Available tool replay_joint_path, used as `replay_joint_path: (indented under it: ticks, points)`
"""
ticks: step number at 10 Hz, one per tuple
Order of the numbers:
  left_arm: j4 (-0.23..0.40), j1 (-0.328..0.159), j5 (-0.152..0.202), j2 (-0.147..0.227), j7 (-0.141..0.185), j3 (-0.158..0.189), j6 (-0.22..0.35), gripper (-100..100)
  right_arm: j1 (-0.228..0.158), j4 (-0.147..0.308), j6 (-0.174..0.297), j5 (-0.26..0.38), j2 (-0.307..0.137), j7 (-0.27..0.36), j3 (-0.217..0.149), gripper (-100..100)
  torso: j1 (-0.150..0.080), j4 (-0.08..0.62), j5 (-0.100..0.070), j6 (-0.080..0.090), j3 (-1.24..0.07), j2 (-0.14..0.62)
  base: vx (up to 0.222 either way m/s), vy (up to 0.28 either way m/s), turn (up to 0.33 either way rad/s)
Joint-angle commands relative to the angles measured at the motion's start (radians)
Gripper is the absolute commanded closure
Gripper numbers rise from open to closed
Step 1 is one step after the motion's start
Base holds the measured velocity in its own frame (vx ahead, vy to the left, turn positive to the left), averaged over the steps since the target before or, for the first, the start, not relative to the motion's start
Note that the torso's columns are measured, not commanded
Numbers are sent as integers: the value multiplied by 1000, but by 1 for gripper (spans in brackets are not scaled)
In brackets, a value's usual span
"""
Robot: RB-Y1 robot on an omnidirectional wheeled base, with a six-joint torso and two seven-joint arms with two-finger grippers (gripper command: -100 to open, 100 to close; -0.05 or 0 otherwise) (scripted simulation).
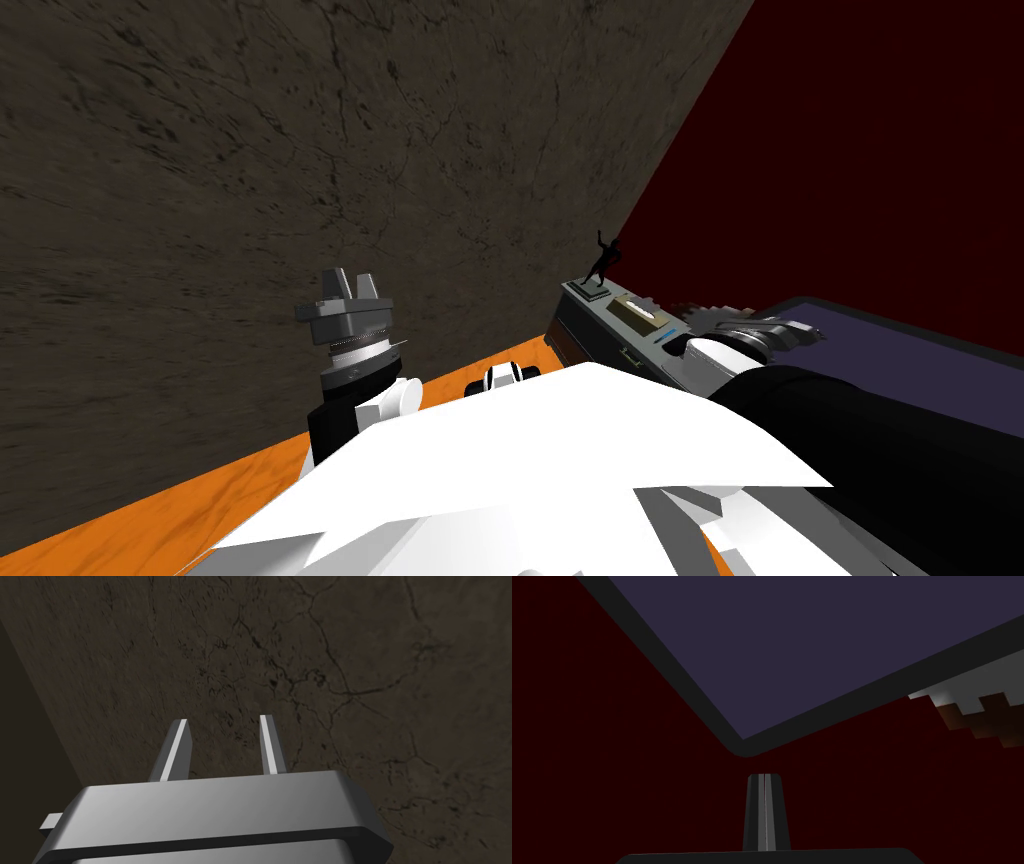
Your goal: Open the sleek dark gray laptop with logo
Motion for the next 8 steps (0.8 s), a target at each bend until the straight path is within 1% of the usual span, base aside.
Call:
replay_joint_path:
  ticks: [1,2,3,4,5,6,7,8]
  points:
    - [0,0,0,0,0,0,0,0,-14,-7,37,78,37,-32,29,100,0,0,0,0,0,-1,-12,-4,44]
    - [0,0,0,0,0,0,0,0,-14,-7,37,109,37,-32,29,100,0,0,0,0,0,0,-12,-4,31]
    - [0,0,0,0,0,0,0,0,-14,-7,37,125,37,-32,29,100,0,0,0,0,0,0,-5,-1,0]
    - [0,0,0,0,0,0,0,0,-22,-16,69,165,70,-59,52,100,0,0,0,0,0,0,-10,-3,41]
    - [0,0,0,0,0,0,0,0,-22,-16,69,195,70,-59,52,100,0,0,0,0,0,0,-11,-3,28]
    - [0,0,0,0,0,0,0,0,-21,-18,66,177,67,-53,51,100,0,0,0,0,0,0,0,0,0]
    - [0,0,0,0,0,0,0,0,-4,-19,65,204,45,-37,66,-100,0,0,0,0,0,0,-106,-8,190]
    - [0,0,0,0,0,0,0,0,4,-20,63,216,33,-28,73,-100,0,1,0,-1,2,4,-192,-34,255]
